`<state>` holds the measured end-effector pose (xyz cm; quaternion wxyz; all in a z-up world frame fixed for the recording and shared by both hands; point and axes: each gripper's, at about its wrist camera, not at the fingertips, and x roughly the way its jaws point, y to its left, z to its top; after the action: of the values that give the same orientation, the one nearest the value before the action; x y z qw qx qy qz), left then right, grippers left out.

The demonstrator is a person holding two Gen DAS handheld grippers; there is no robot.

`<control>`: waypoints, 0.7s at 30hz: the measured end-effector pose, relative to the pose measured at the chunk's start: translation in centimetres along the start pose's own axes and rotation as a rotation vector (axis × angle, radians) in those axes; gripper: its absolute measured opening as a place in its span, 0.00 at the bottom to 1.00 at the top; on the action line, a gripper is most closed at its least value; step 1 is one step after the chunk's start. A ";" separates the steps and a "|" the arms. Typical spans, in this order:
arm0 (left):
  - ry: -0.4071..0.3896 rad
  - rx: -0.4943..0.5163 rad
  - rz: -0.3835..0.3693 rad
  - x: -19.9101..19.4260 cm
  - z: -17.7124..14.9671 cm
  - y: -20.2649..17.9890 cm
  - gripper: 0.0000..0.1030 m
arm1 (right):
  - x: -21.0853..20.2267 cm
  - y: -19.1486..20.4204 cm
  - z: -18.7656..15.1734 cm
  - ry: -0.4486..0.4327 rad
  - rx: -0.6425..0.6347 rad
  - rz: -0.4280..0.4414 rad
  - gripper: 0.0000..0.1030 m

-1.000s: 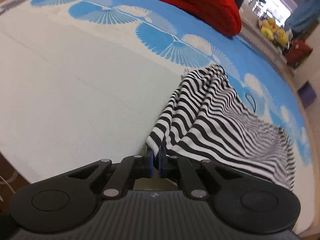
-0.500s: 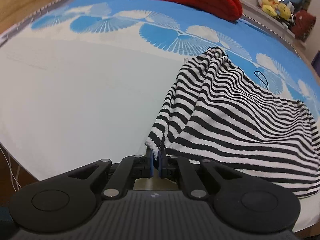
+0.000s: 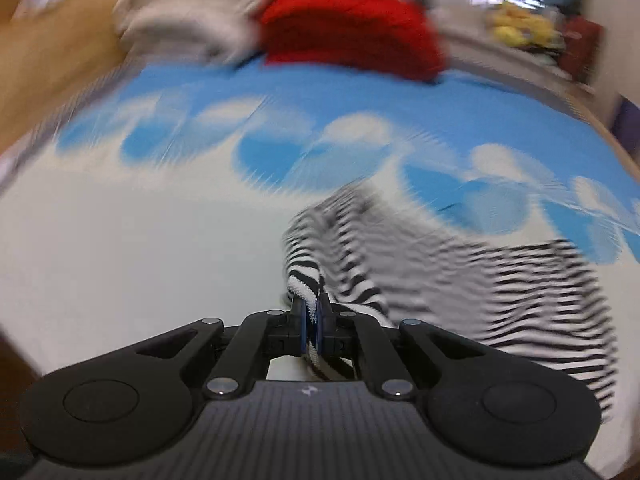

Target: Fold small clothes

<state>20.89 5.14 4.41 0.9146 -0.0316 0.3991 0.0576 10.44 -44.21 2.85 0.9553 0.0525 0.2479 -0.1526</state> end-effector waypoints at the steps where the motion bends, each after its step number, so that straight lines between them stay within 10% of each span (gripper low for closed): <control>1: -0.046 0.060 -0.018 -1.5 0.5 -2.9 0.04 | 0.2 -0.3 0.0 0.001 -0.002 -0.002 0.56; 8: -0.251 0.462 -0.313 -8.2 -4.4 -23.4 0.04 | 0.4 -3.9 0.2 -0.012 0.091 -0.033 0.56; 12: -0.057 0.604 -0.551 -4.9 -10.1 -30.5 0.11 | 0.3 -5.4 0.0 -0.018 0.115 -0.049 0.56; 15: 0.061 0.595 -0.625 -3.3 -11.1 -30.6 0.12 | 0.4 -6.1 -0.2 -0.012 0.118 -0.043 0.56; 21: -0.020 0.506 -0.595 -3.6 -7.3 -21.7 0.35 | 1.4 -5.8 -0.3 0.021 0.095 0.064 0.51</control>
<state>15.96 -17.39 2.37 0.8741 0.0812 0.3651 -0.3098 9.60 -50.04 1.74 0.9534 0.1071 0.2486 -0.1331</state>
